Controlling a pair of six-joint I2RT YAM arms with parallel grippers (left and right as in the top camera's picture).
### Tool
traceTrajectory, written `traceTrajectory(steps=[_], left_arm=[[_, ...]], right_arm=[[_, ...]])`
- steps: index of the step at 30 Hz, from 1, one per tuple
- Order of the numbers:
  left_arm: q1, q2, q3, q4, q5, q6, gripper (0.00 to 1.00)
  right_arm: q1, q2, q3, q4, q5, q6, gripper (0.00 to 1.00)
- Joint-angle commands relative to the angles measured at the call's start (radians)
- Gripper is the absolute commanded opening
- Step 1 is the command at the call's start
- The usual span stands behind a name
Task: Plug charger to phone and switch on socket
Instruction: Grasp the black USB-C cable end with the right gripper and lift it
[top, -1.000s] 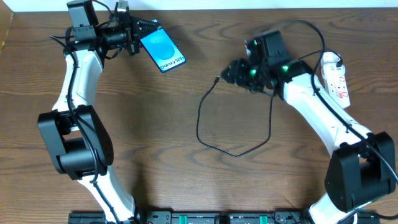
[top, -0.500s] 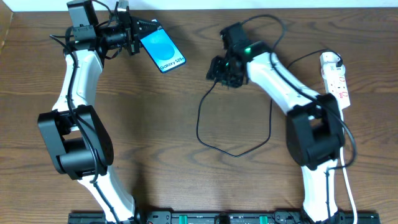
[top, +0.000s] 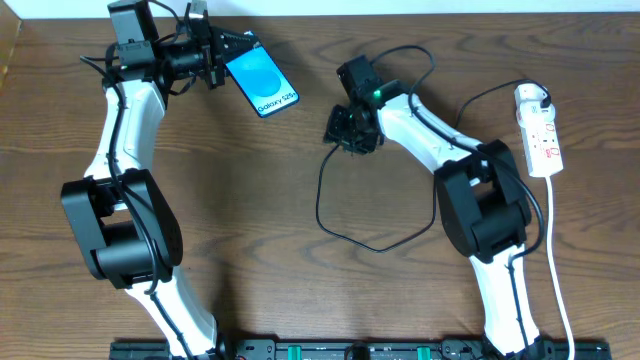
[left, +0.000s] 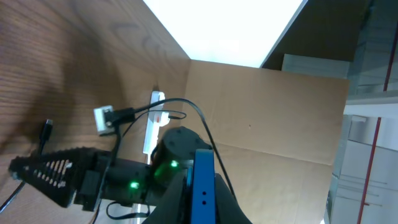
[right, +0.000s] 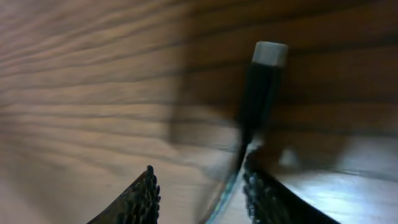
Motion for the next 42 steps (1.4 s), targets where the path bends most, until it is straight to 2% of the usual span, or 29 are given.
traceTrajectory(steps=[1, 5, 9, 13, 17, 19, 23, 28, 33, 37, 42], left_arm=[[-0.001, -0.016, 0.004, 0.002, 0.024, 0.002, 0.07], [-0.001, -0.016, 0.004, 0.002, 0.024, 0.002, 0.07], [-0.001, -0.016, 0.004, 0.002, 0.025, 0.002, 0.07], [-0.001, -0.016, 0.004, 0.002, 0.025, 0.002, 0.07], [-0.001, -0.016, 0.004, 0.002, 0.024, 0.002, 0.07], [-0.001, -0.016, 0.004, 0.002, 0.024, 0.002, 0.07], [-0.001, -0.016, 0.004, 0.002, 0.024, 0.002, 0.08], [-0.001, -0.016, 0.004, 0.002, 0.025, 0.002, 0.07], [-0.001, -0.016, 0.004, 0.002, 0.048, 0.002, 0.07], [-0.003, -0.016, 0.004, 0.003, 0.079, 0.002, 0.07], [-0.017, -0.017, 0.004, 0.057, 0.11, 0.002, 0.07]], right_arm=[[0.006, 0.04, 0.009, 0.004, 0.006, 0.043, 0.43], [0.006, 0.043, 0.009, 0.023, 0.028, 0.047, 0.41], [0.006, 0.043, 0.003, 0.045, 0.058, 0.047, 0.29], [0.006, 0.044, -0.014, 0.076, 0.074, 0.043, 0.22], [0.006, 0.044, -0.017, 0.113, 0.073, -0.05, 0.13], [0.005, 0.044, -0.017, 0.129, 0.072, -0.141, 0.01], [-0.01, 0.035, -0.014, 0.139, 0.028, -0.347, 0.01], [-0.075, -0.027, -0.013, 0.182, -0.33, -0.523, 0.01], [-0.158, -0.129, -0.013, 0.166, -0.584, -0.648, 0.01], [-0.221, -0.219, -0.014, 0.089, -0.769, -0.741, 0.01], [-0.238, -0.321, -0.014, -0.102, -0.799, -0.872, 0.01]])
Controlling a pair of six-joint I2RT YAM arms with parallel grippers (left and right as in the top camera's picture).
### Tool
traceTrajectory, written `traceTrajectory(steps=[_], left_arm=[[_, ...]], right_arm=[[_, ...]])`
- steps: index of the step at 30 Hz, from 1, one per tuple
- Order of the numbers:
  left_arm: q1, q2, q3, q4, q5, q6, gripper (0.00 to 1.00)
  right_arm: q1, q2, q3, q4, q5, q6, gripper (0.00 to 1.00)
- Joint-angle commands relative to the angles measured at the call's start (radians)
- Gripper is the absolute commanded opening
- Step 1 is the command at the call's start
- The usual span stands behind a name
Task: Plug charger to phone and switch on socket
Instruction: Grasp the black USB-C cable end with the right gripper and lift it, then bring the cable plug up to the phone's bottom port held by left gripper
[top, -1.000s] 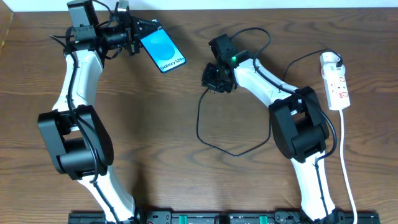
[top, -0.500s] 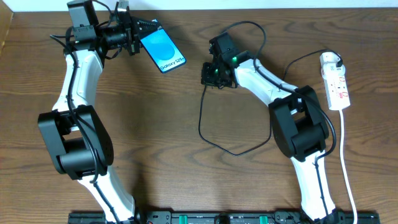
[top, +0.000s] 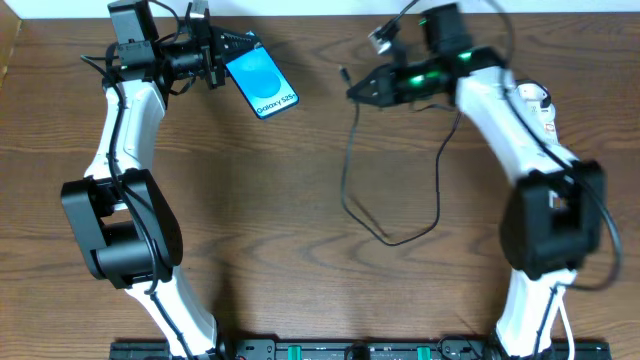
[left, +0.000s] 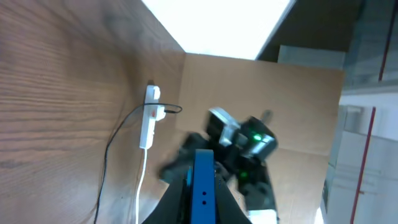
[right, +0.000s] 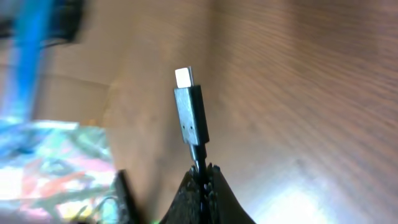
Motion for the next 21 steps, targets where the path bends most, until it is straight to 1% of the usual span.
traceTrajectory(steps=[1, 3, 6, 9, 13, 16, 21], left_arm=[[-0.016, -0.017, 0.004, 0.043, 0.072, 0.003, 0.07], [-0.027, -0.017, 0.004, 0.07, 0.076, 0.003, 0.07], [-0.041, -0.017, 0.004, 0.089, 0.071, 0.002, 0.07], [-0.047, -0.017, 0.004, 0.09, 0.049, -0.039, 0.07], [-0.043, -0.017, 0.005, 0.091, -0.006, -0.101, 0.07], [-0.037, -0.017, 0.005, 0.097, -0.046, -0.121, 0.07], [-0.033, -0.017, 0.005, 0.183, -0.064, -0.148, 0.07]], right_arm=[[0.019, -0.064, -0.001, -0.075, -0.113, -0.146, 0.01], [0.039, -0.083, -0.001, -0.126, -0.112, -0.171, 0.01], [0.072, -0.089, -0.001, -0.158, -0.126, -0.169, 0.01], [0.109, -0.087, -0.001, -0.169, -0.139, -0.169, 0.01], [0.152, -0.087, -0.001, -0.168, -0.138, -0.143, 0.01], [0.171, -0.087, -0.001, -0.168, -0.13, -0.123, 0.01], [0.174, -0.087, -0.001, -0.159, -0.104, -0.066, 0.01]])
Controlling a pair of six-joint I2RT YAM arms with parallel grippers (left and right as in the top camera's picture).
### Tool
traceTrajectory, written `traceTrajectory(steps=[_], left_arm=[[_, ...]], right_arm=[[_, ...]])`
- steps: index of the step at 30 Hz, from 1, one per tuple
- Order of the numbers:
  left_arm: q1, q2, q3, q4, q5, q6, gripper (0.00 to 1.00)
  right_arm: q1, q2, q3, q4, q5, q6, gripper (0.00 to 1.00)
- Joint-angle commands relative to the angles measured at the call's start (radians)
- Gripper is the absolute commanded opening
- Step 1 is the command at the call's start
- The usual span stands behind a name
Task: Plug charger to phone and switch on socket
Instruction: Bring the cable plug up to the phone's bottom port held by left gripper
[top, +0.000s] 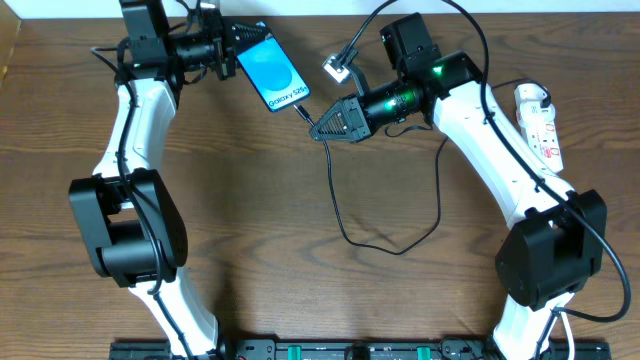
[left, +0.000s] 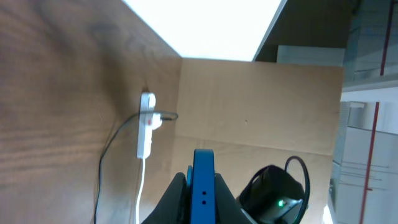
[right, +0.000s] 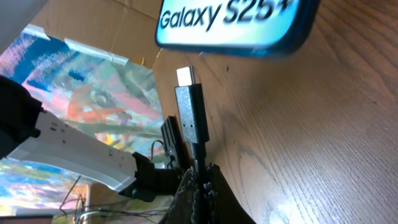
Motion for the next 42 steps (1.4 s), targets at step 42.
traceTrajectory(steps=[42], left_arm=[[-0.002, -0.017, 0.004, 0.133, 0.001, -0.114, 0.07]], right_arm=[[0.012, 0.003, 0.0, 0.107, 0.042, 0.142, 0.01]])
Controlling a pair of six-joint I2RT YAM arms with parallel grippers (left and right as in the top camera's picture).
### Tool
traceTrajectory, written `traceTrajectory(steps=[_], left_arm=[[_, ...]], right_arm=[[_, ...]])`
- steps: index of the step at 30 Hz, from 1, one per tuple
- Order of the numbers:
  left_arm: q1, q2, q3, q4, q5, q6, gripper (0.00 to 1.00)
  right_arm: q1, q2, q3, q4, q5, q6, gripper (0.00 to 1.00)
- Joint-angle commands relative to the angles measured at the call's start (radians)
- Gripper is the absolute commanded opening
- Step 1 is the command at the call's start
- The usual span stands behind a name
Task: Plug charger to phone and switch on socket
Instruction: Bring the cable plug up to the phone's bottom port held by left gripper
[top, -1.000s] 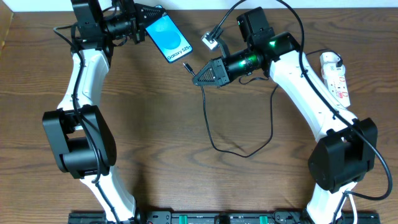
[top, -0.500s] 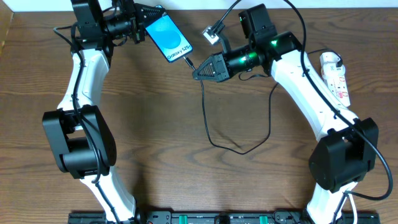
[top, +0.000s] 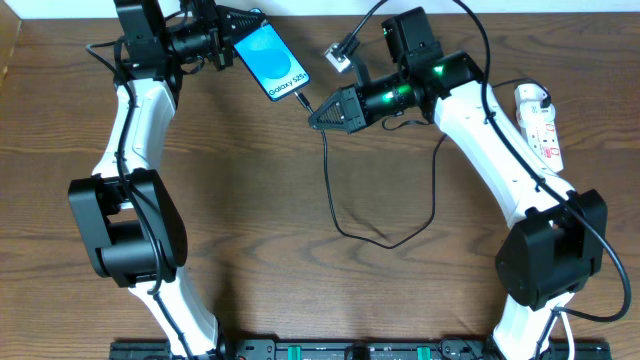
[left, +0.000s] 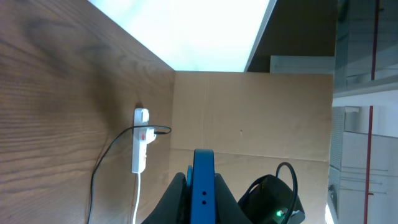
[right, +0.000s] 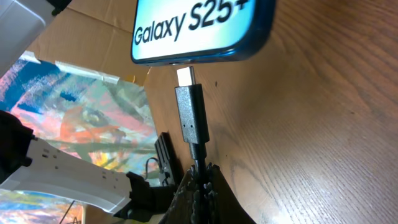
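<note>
A blue phone (top: 268, 62) with a lit "Galaxy S25" screen is held off the table at the back, my left gripper (top: 222, 40) shut on it; it shows edge-on (left: 203, 186) in the left wrist view. My right gripper (top: 322, 115) is shut on the black cable just behind its plug (right: 191, 112). The plug's metal tip touches or nearly touches the phone's (right: 199, 28) bottom edge. The black cable (top: 380, 235) loops over the table to the white socket strip (top: 538, 128) at the right.
A brown wooden table (top: 250, 250) bears everything. A cardboard wall (left: 249, 118) stands beyond the far edge. The socket strip (left: 140, 140) shows small in the left wrist view, with the cable running from it.
The phone tilted and shifted slightly toward the back. My right gripper moved the plug up to the phone's bottom edge, closing the gap seen before.
My left gripper held the phone raised at the back left while my right gripper was down at the plug on the table. Then the right gripper held the plug lifted near the back. It came beside the phone, and now the tip meets the phone's port edge.
</note>
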Motion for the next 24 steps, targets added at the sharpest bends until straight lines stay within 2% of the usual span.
traceTrajectory(steps=[1, 24], left_arm=[[-0.006, -0.017, 0.004, 0.006, 0.028, -0.013, 0.07], [-0.011, -0.017, 0.004, 0.006, 0.028, -0.012, 0.07]], right_arm=[[0.01, 0.003, 0.0, 0.002, -0.011, 0.011, 0.01], [0.003, 0.003, 0.0, 0.031, 0.001, 0.019, 0.01]])
